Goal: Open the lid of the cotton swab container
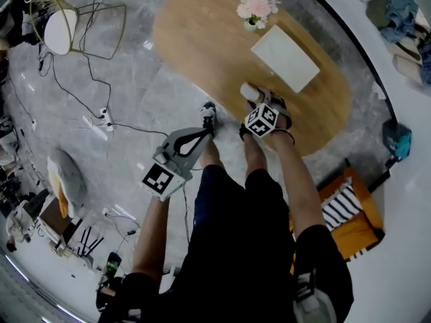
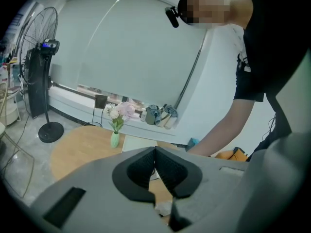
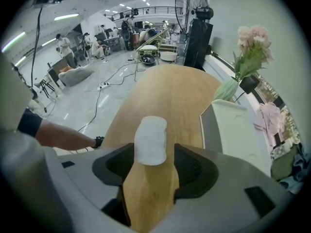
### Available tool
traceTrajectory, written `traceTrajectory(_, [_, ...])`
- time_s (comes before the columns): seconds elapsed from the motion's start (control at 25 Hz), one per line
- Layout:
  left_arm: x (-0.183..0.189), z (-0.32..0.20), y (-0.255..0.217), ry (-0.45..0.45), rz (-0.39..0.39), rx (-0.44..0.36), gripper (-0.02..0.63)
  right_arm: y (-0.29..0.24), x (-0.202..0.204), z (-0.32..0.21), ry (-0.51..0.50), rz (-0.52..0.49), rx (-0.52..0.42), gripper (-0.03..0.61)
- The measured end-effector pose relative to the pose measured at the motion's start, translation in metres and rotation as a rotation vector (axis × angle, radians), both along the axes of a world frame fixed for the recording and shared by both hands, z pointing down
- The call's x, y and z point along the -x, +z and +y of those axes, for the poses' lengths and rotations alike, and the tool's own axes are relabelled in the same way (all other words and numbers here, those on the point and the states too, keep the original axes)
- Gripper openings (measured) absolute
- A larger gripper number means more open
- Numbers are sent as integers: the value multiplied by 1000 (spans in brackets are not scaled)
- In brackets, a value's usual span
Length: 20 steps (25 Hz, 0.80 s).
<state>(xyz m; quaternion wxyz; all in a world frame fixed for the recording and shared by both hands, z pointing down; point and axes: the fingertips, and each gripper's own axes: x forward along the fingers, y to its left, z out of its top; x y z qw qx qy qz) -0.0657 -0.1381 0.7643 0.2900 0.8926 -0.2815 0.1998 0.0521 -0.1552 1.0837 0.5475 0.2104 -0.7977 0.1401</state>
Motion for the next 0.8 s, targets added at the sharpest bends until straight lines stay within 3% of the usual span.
traceTrajectory(0.16, [5,-1,3,-2,-12,6,0,15,0,1,-10,20,38,233])
traceTrajectory(0.2, [6,-1,4,-5,-13,8,0,16,-1,2,-8,22,44,193])
traceTrajectory(0.4, [12,-4,0,-20,-14,9,0,11,-7,2,30,21,77,187])
traceTrajectory(0.8, [33,3,-37,-29,-45,-6,0,-68,-12,17,36,-22,75,187])
